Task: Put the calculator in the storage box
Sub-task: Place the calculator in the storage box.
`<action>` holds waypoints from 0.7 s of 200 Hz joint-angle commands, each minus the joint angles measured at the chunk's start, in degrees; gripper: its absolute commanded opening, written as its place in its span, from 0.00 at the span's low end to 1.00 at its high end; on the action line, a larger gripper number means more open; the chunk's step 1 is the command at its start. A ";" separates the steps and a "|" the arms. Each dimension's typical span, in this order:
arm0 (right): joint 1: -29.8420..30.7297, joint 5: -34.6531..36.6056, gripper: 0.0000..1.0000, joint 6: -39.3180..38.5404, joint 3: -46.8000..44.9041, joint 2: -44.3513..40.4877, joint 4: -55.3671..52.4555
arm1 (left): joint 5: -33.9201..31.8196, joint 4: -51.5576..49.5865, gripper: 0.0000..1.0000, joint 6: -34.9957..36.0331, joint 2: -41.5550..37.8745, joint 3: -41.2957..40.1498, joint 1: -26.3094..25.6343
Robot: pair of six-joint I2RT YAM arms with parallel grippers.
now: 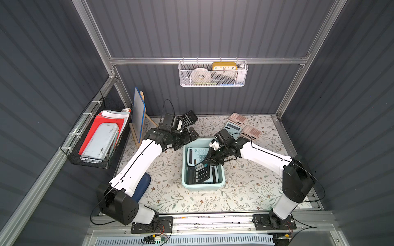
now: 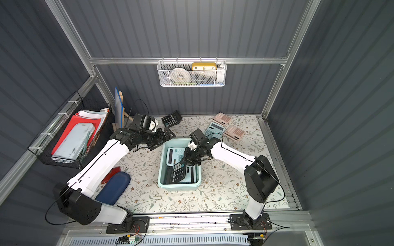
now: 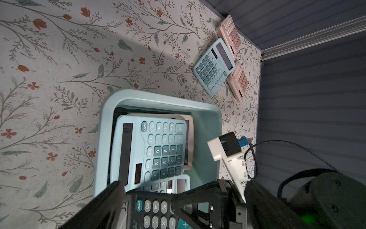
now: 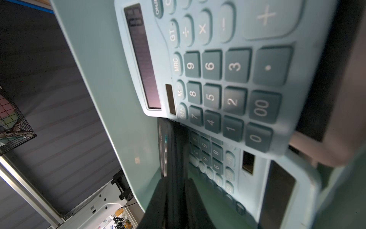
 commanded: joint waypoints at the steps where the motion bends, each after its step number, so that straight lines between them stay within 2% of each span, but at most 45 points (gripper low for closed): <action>1: 0.66 -0.29 0.00 -0.57 0.95 0.53 0.92 | 0.97 0.32 1.00 0.51 0.94 0.35 0.45; 10: 0.69 -0.19 0.00 -0.73 0.95 0.56 0.35 | 1.10 0.27 0.99 0.75 1.26 0.64 0.45; 18: 0.64 0.11 0.11 -1.03 1.09 0.47 -0.48 | 1.15 0.18 0.99 0.82 1.55 0.83 0.53; 37: 0.64 1.08 0.26 -2.47 1.91 0.13 -3.23 | 1.30 0.18 0.99 1.04 1.97 1.29 0.49; 66: 0.62 3.25 0.42 -5.04 3.80 -0.93 -8.53 | 1.39 0.02 0.99 1.29 2.36 1.97 0.47; 93: 0.62 5.62 0.45 -8.35 6.63 -1.63 -15.26 | 1.26 -0.48 0.99 1.83 2.89 2.68 0.54; 140: 0.51 9.05 0.45 -11.80 8.90 -2.87 -22.33 | 0.87 -0.78 0.99 2.19 3.53 3.17 0.73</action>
